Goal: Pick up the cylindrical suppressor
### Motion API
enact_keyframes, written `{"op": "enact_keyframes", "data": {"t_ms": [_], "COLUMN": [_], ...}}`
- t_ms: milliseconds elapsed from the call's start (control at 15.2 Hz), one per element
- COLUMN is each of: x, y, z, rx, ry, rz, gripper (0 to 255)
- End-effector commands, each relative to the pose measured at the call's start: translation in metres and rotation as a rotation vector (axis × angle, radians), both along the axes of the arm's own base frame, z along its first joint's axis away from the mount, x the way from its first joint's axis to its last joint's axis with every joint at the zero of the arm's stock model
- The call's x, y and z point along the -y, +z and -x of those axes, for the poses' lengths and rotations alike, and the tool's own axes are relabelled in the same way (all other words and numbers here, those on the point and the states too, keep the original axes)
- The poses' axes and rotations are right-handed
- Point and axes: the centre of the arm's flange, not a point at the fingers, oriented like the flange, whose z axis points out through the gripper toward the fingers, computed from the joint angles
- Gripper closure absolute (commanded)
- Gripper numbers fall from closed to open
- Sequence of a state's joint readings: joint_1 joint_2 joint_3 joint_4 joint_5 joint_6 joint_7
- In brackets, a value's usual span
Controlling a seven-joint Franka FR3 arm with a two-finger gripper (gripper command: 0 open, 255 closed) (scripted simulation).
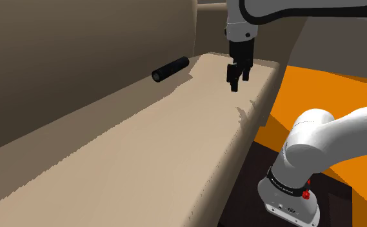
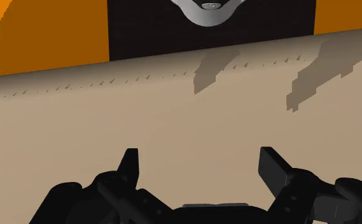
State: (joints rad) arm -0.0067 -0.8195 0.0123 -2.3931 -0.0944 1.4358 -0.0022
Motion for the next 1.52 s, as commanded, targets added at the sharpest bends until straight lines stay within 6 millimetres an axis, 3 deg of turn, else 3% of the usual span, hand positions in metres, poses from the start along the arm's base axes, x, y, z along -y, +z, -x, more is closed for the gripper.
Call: {"op": "enact_keyframes", "data": {"t_ms": [0, 396, 726, 1056, 1452], "x": [0.0, -0.048, -0.072, -0.081, -0.07], "y": [0.0, 0.008, 0.015, 0.024, 0.038], "z": [0.0, -0.058, -0.116, -0.177, -0.251], "rx": [0.0, 0.035, 0.063, 0.092, 0.127], "ry": [0.0, -0.316, -0.58, -0.844, -1.16], "rz": [0.0, 0.017, 0.031, 0.044, 0.061], "gripper": [0, 0, 0, 0, 0]}}
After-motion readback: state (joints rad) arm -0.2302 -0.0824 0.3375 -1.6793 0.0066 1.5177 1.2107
